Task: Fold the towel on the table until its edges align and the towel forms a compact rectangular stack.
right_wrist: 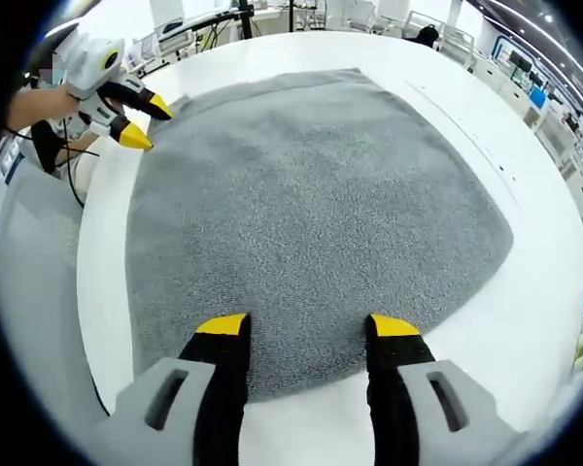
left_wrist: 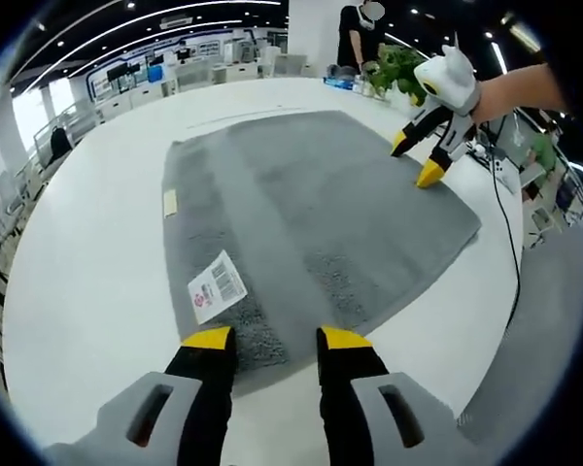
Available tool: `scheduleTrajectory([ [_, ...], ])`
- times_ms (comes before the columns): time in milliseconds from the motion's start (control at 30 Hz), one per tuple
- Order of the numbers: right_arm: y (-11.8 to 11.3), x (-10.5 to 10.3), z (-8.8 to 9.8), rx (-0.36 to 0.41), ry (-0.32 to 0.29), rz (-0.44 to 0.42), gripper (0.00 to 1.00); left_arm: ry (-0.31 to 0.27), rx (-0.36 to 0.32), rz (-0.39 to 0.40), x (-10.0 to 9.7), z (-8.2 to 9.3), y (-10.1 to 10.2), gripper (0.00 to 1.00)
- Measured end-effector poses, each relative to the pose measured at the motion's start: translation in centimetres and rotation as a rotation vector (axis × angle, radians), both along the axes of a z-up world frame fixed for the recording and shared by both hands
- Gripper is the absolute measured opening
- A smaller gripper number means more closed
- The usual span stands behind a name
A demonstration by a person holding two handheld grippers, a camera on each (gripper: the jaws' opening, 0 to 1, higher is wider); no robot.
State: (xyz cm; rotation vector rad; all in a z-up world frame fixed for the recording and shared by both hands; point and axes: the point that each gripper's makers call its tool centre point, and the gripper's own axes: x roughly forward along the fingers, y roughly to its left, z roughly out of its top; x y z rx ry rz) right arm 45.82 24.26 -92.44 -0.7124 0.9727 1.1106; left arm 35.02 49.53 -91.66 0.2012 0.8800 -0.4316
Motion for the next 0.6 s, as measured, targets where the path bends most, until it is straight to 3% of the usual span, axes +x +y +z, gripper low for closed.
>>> scheduleTrajectory([
  [600,-3.0,-0.7,0.4,0.043,-0.012,-0.004,0.48,0.009,-0.002,-0.039,-0.3,0.0,-3.4,0.36],
])
